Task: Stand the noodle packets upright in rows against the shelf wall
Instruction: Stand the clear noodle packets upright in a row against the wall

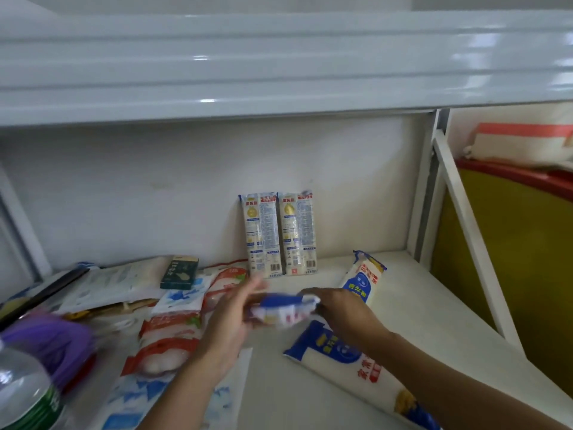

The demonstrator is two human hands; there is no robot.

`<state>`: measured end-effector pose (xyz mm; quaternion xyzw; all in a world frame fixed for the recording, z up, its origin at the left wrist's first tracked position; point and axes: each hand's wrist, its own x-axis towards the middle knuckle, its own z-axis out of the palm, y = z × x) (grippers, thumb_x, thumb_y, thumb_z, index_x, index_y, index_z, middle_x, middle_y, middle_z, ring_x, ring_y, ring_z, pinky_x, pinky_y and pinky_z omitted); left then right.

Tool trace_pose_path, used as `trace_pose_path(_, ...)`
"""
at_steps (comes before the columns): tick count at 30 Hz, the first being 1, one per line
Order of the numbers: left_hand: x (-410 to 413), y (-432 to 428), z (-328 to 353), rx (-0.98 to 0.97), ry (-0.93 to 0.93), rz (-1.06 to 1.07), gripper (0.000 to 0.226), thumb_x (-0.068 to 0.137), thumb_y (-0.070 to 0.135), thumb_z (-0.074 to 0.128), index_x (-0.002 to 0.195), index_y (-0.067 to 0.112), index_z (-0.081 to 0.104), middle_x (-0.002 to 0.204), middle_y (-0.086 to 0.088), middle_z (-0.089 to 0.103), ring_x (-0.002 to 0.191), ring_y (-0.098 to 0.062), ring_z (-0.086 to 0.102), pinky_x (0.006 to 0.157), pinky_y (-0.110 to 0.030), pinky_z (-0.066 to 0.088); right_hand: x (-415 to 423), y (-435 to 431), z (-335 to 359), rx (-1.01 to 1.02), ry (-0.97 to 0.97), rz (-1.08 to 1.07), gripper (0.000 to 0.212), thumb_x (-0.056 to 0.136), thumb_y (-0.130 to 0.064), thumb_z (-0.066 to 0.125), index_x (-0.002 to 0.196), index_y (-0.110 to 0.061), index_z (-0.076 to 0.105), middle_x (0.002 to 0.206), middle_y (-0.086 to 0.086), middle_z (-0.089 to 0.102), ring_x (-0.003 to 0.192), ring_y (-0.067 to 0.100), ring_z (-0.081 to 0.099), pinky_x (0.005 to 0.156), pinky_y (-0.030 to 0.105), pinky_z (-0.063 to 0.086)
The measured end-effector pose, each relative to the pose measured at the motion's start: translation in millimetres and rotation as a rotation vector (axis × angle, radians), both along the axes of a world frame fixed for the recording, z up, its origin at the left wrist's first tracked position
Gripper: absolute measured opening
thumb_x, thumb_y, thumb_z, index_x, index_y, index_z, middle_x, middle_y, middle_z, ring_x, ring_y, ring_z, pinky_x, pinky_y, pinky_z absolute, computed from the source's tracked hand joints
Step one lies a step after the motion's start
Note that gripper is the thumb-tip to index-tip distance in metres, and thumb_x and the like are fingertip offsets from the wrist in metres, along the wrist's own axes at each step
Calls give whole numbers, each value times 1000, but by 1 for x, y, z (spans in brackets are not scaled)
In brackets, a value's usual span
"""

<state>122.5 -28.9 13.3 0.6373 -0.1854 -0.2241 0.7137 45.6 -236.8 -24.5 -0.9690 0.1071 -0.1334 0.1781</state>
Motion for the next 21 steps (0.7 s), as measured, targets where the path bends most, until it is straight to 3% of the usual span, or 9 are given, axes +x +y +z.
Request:
trace_pose_path(2,4,5,9,-236,47,10,48,83,43,67,113,6,70,112,-17,76,98,-29,71,96,-48,50,1,1,8,260,-77,-30,20,102,-34,59,118,-28,69,114,-4,76,99,12,72,90,36,61)
trace_pose_path(3,6,7,12,-250,-14,-11,53,83,48,70,118,8,70,117,-15,75,104,-28,71,101,-47,49,1,2,14,388,-129,-18,19,102,-33,60,115,-25,70,110,-5,77,96,10,74,89,36,61)
trace_pose_path(5,6,9,14,-160,-177,-36,50,84,55,70,123,23,69,124,0,74,117,-16,68,105,-40,47,-3,6,30,587,-202,72,19,101,-28,62,120,-25,67,109,-9,79,97,6,75,87,30,62)
trace_pose_path(8,4,5,16,-39,-311,-41,37,87,48,65,123,37,67,124,18,72,120,1,64,102,-28,46,-12,8,45,767,-145,213,28,101,-20,62,128,-27,58,113,-8,79,102,9,76,83,27,62)
trace_pose_path(12,10,-4,6,-53,-246,21,46,80,27,79,125,23,68,118,7,77,110,-7,71,93,-28,57,-20,2,34,855,-1,263,35,101,-23,63,134,-24,53,120,2,76,110,22,74,94,46,60)
trace_pose_path(15,15,-8,-1,-27,-194,61,55,72,27,84,124,16,68,111,1,79,103,-15,75,93,-39,59,-22,3,27,924,64,277,35,100,-21,63,133,-27,53,121,0,76,110,20,74,91,40,62)
trace_pose_path(18,18,-10,-7,20,-179,67,40,81,22,80,120,16,72,106,1,80,100,-18,76,96,-46,58,-19,9,21,967,63,235,46,93,-38,73,134,-30,54,122,-2,76,109,20,75,94,45,60)
trace_pose_path(21,18,-14,-10,3,-170,96,26,86,17,78,112,16,76,102,-1,81,97,-21,77,96,-50,58,-15,22,11,906,22,55,56,79,-45,84,125,-31,55,109,-8,78,92,9,78,74,26,63)
